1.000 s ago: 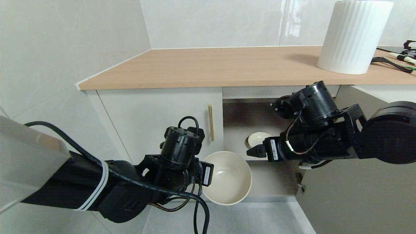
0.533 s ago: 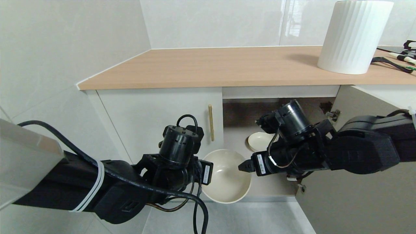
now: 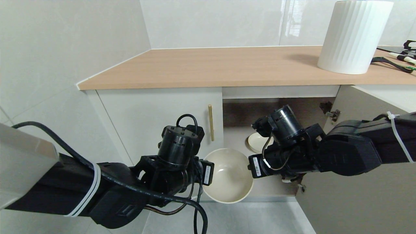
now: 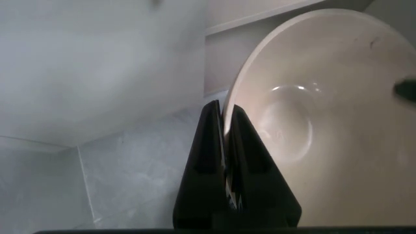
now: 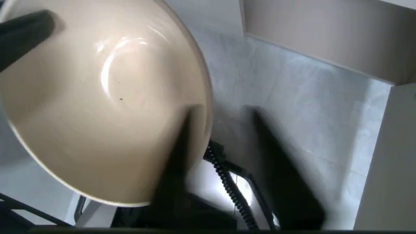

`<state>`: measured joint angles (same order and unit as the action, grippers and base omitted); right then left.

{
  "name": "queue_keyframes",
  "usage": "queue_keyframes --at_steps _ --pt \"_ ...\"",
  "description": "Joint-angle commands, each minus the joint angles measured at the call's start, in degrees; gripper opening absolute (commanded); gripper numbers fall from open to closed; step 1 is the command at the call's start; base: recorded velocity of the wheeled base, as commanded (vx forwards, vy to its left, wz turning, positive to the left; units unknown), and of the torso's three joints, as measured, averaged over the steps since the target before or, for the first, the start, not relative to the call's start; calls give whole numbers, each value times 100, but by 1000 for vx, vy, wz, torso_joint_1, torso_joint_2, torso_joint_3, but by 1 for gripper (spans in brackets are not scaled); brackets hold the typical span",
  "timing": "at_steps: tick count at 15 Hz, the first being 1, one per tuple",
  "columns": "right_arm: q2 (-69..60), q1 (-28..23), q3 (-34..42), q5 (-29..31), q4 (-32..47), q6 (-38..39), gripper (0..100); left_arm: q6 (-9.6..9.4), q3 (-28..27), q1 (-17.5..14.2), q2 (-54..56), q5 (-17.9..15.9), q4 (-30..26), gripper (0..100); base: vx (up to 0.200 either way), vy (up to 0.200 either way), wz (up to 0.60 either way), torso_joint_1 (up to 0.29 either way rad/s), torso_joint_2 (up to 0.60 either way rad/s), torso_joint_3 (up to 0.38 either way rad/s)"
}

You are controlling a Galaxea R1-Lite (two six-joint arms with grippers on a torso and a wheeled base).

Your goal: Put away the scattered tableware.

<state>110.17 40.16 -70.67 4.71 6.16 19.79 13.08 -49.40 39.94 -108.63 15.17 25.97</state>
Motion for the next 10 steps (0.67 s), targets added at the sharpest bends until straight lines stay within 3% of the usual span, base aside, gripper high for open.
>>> queue_keyframes --at_steps 1,6,7,10 --pt "49 1 0 4 8 -1 0 2 0 -3 17 4 -4 0 0 0 0 0 0 0" --pt "40 1 0 4 8 -1 0 -7 9 -3 9 4 -4 0 0 0 0 0 0 0" --pt "40 1 0 4 8 -1 0 -78 53 -3 0 4 5 100 0 0 0 0 0 0" --pt "40 -25 0 13 8 -19 0 -78 79 -3 52 13 172 100 0 0 0 0 0 0"
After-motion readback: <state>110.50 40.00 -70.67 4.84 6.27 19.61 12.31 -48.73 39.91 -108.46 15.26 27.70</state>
